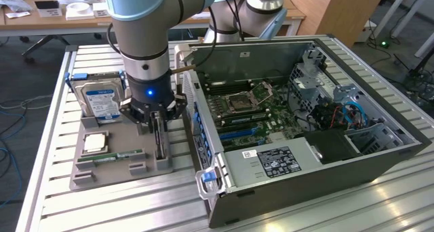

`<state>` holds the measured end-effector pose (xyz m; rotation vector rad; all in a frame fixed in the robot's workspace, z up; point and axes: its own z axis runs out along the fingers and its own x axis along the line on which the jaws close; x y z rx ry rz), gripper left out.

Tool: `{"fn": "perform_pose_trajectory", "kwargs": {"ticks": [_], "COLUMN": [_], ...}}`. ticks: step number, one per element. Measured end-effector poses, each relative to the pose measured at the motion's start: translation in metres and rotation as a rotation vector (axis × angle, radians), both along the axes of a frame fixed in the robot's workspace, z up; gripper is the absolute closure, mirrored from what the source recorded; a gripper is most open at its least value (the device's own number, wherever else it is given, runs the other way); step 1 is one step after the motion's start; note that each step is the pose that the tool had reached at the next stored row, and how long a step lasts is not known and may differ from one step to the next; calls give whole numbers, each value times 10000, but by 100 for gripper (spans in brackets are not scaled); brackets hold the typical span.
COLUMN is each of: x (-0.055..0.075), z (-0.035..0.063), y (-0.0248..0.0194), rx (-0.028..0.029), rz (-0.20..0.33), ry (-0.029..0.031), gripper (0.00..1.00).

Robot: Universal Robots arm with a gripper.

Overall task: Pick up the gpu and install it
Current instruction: 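Pick up the gpu and move the gpu toward the slot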

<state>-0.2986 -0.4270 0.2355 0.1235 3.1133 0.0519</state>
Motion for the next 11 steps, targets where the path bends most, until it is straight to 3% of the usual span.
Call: {"fn": "perform_pose_trajectory", "kwargs": {"ticks": [11], "x": [-7], "z": [-33], "y": [0], "rx": [0], "rz": [0], "ry": [-1], "gripper": [61]}}
